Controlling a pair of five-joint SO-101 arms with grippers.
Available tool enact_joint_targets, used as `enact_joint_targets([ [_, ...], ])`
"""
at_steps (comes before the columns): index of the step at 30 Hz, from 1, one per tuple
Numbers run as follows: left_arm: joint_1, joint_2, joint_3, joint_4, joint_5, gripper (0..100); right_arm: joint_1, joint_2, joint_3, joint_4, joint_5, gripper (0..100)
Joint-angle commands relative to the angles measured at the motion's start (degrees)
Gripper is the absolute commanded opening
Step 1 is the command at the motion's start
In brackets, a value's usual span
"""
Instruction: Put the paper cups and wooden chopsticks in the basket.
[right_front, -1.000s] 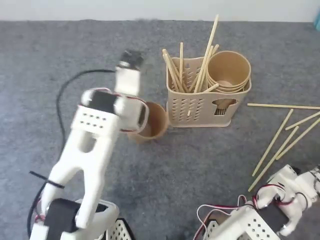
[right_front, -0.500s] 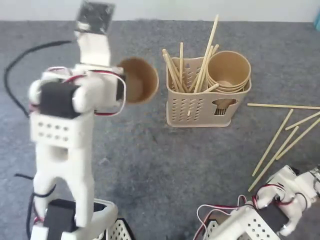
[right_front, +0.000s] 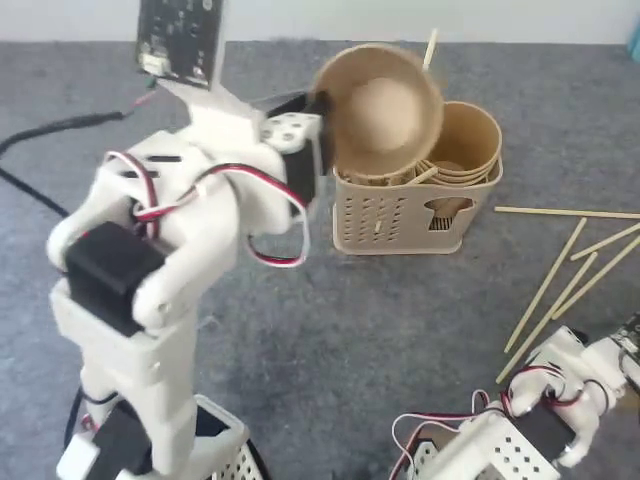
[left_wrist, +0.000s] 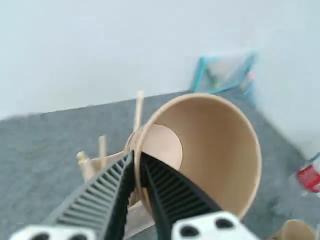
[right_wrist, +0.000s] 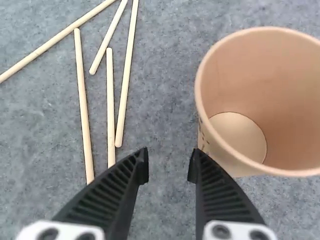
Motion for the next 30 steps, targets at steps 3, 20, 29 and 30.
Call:
enact_joint_targets([
  [3,4.75,5.27,0.04,-8.7,1.49,1,-0.84,-1.19,-0.53,-0.66,0.79,13.6],
  [20,4.48,24.7,-0.22,-19.16,1.23,1,-0.84,-1.19,-0.53,-0.57,0.88,13.6],
  [29,4.48,23.03,-1.1,-12.22,0.09,26,-0.84,-1.19,-0.53,-0.57,0.88,13.6],
  [30,4.48,21.98,-1.36,-11.16,-0.09,26,-0.84,-1.19,-0.53,-0.57,0.88,13.6],
])
